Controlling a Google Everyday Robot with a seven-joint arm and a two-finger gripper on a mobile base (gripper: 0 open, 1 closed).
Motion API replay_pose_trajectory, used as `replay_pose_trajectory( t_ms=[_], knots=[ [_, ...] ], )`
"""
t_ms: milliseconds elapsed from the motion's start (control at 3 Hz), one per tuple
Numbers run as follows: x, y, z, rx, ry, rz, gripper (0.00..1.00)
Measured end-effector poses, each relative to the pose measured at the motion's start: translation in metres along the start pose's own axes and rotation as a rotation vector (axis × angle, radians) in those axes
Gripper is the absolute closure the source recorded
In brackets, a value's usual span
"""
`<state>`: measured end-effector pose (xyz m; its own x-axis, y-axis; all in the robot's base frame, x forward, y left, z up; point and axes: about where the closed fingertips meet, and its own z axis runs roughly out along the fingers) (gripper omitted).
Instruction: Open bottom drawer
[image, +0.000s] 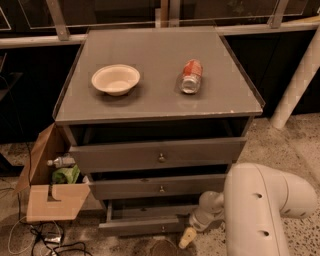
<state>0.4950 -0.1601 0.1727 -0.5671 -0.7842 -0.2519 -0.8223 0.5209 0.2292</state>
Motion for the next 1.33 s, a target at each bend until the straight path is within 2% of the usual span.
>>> replay_pose_trajectory(
  t_ms=[333,667,1000,1333],
  knots=[
    [-0.001,0.001,-0.002,0.0,0.0,0.0,0.0],
    [0.012,0.014,-0.007,-0.022,0.012,0.014,0.0],
    [0.035,0.04,-0.025,-0.063,0.031,0.039,0.0],
    [0.071,0.077,-0.057,-0.131,0.081,0.082,0.0]
  ],
)
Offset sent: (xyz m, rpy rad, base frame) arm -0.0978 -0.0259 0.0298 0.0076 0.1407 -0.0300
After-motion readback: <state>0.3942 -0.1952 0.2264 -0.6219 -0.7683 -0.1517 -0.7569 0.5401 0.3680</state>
